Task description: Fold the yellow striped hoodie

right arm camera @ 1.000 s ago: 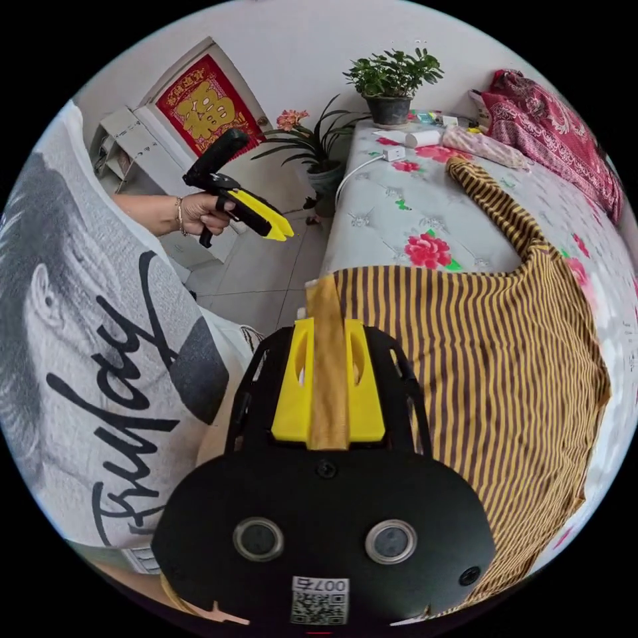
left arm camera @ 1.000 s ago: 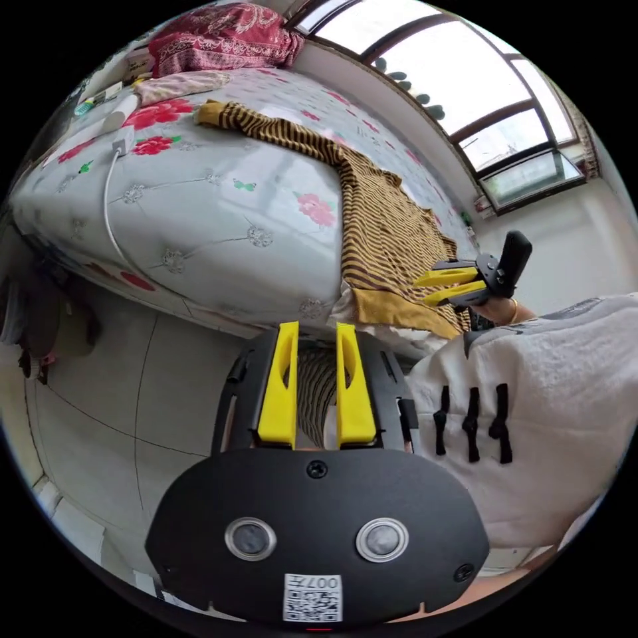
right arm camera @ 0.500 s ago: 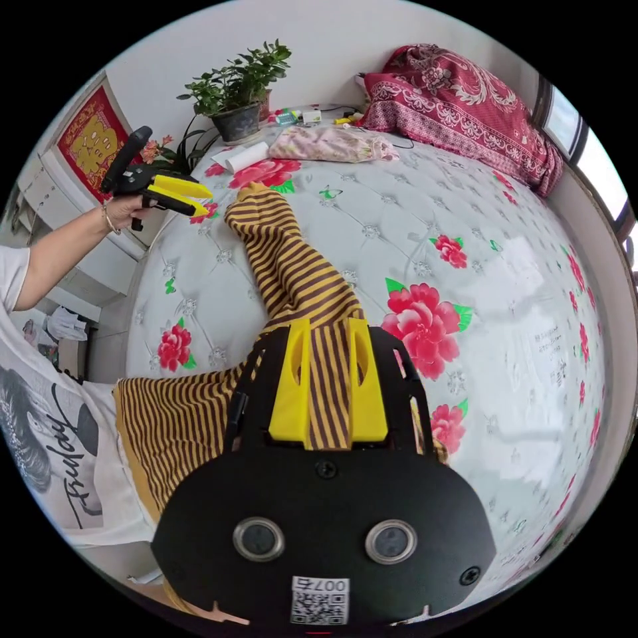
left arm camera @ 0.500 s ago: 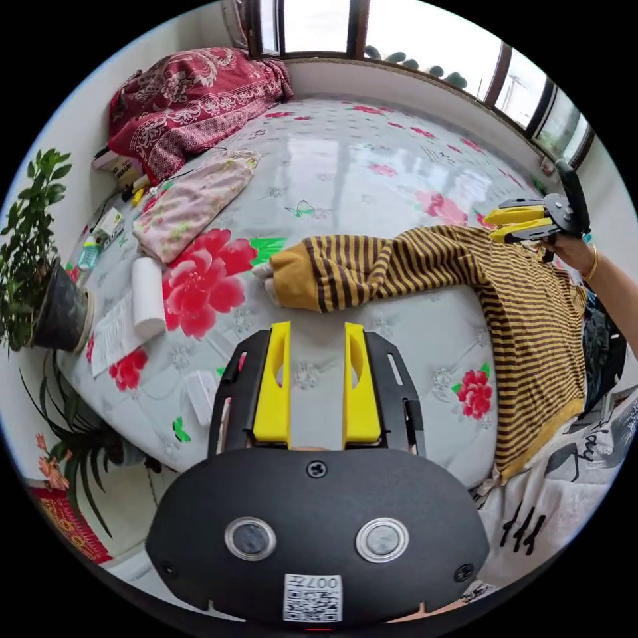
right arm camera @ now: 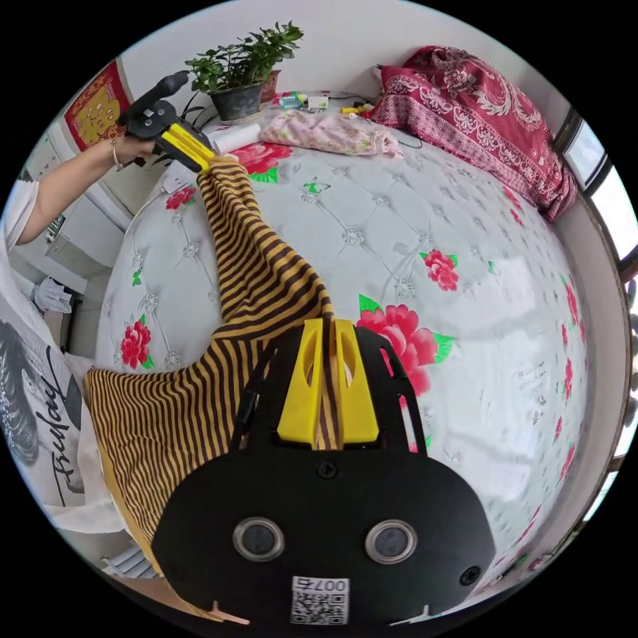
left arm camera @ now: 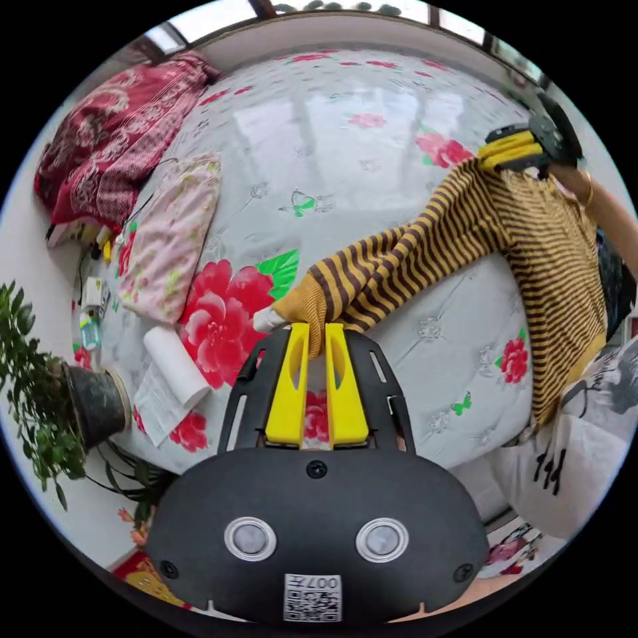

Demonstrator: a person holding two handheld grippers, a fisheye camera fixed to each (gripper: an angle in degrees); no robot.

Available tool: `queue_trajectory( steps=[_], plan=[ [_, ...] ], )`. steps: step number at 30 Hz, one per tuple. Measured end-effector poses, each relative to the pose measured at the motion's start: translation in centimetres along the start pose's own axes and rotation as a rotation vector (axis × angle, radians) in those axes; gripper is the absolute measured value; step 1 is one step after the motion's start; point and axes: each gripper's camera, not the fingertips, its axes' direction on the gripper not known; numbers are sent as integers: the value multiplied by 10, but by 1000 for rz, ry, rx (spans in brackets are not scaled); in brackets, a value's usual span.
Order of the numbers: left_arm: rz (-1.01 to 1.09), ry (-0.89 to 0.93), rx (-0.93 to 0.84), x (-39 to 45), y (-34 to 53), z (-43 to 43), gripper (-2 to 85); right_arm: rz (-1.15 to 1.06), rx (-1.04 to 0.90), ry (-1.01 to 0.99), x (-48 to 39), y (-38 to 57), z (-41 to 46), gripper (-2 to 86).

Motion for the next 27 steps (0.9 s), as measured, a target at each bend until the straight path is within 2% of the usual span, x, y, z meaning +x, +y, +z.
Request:
queue_trajectory(
  steps=[1, 3, 6, 9, 15, 19, 23, 27],
  plan=[
    [-74, 75, 4, -9, 6, -25, 45, -18, 16, 29, -6, 0, -12, 20],
    [-129, 111, -20, -19, 6, -50, 45, -41, 21, 66, -14, -6, -19, 23],
    [-247, 14, -16, -37, -24, -50, 53, -44, -37, 105, -20, -25, 0, 34],
    [-329, -48, -125, -49, -59, -5, 82, 35, -90, 85, -11, -34, 18, 47],
    [-353, -205, 124, -20, -8, -46, 81, 8, -11, 60, -15, -31, -18, 54],
    [-411, -78, 119, -25, 32, -30, 86, -39, 85, 40, -13, -57, -35, 47],
    [-481, 88, 200, -35, 51, -10, 80, -97, 152, -95, -10, -104, -39, 43],
    [-553, 115, 215, -49, 60, 8, 81, -132, 146, -230, -3, -159, -33, 38]
  ],
)
